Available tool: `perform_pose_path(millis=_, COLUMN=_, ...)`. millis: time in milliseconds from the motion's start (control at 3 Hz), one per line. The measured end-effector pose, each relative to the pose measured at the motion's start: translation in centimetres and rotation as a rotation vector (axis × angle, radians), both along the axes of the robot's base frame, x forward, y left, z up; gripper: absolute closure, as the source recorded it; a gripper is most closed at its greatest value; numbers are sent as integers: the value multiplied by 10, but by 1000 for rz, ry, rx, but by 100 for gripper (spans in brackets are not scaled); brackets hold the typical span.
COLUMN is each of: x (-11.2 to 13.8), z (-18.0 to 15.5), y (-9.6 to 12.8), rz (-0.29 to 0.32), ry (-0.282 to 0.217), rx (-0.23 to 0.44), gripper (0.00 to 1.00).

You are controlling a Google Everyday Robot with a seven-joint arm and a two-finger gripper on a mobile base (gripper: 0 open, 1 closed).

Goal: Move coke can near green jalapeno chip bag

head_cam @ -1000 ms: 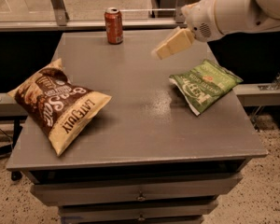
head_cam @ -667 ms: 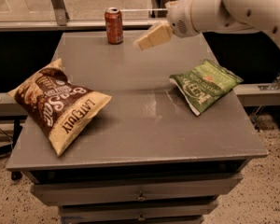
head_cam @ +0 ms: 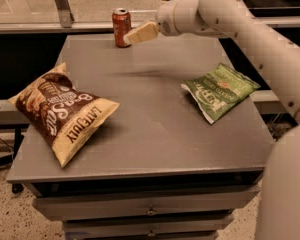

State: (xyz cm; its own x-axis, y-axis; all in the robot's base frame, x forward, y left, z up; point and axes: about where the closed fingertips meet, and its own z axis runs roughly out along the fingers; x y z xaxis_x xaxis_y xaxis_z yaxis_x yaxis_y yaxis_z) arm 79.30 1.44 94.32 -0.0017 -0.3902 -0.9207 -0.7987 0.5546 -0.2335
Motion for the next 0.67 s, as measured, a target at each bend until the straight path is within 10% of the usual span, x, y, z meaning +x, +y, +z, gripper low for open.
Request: perform_pose_path(millis=667, x=70, z=-39, y=33, rz=-18, ry=19, rx=47, gripper=0)
